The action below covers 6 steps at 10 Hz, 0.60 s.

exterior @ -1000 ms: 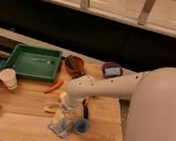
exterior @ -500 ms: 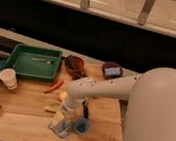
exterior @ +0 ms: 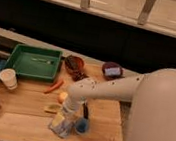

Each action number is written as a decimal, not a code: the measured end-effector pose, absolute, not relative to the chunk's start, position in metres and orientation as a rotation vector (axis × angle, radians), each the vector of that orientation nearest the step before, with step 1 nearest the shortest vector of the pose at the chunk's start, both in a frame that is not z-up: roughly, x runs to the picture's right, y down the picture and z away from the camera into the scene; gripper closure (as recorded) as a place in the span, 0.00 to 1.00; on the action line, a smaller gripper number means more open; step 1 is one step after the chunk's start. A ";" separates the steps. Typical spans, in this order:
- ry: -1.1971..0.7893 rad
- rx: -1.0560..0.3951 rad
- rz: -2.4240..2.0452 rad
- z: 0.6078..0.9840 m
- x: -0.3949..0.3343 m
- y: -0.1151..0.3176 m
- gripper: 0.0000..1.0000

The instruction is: Place towel in table surface

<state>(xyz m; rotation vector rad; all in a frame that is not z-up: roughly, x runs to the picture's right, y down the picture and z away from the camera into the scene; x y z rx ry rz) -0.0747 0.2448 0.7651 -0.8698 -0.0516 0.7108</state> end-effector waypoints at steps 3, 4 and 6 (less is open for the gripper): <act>-0.048 -0.775 0.725 0.728 -0.073 0.229 0.20; -0.047 -0.758 0.725 0.723 -0.072 0.226 0.20; -0.055 -0.767 0.719 0.726 -0.078 0.229 0.20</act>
